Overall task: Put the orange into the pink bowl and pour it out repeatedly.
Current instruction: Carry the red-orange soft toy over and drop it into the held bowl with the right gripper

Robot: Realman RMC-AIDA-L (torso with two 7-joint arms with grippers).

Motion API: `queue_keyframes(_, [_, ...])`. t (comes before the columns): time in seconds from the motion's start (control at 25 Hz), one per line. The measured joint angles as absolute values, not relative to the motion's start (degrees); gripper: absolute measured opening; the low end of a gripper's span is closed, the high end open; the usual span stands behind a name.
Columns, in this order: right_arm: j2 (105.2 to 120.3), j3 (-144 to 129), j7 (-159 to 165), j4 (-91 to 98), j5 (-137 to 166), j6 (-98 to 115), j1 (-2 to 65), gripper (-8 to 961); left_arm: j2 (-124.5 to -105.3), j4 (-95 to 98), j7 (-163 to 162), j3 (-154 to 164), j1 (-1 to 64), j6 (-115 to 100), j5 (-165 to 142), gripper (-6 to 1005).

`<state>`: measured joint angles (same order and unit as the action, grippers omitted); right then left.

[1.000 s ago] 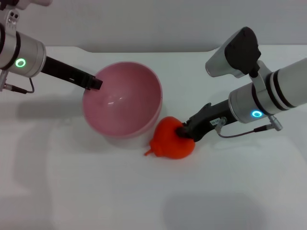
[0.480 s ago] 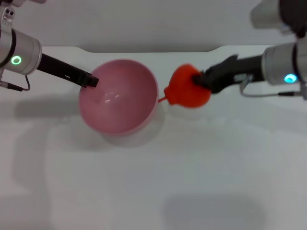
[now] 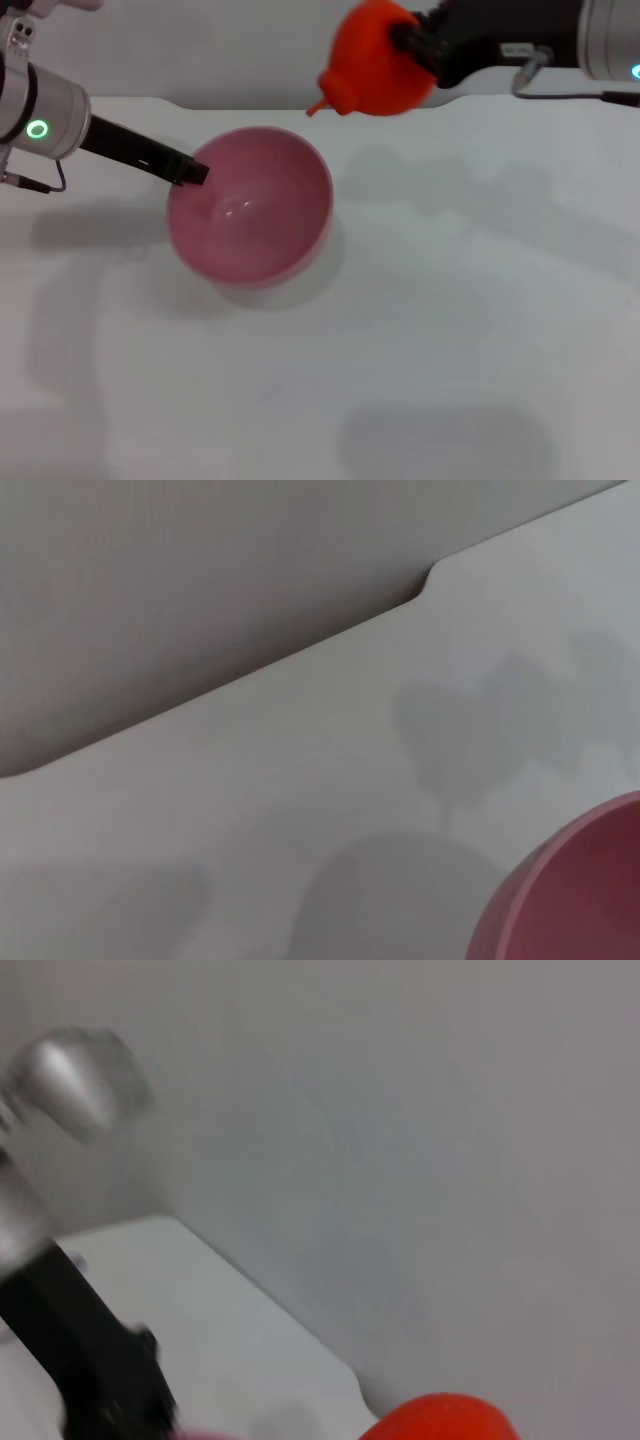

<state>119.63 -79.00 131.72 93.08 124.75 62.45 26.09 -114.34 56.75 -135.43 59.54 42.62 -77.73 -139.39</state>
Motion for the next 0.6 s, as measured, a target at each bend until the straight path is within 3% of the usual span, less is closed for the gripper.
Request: queue_keyframes(0.6, [119.14, -90.31, 128.54, 89.91, 122.60, 62.12, 31.38, 62, -115.88, 56.72, -135.40, 61.14, 43.17, -77.50, -139.39, 63])
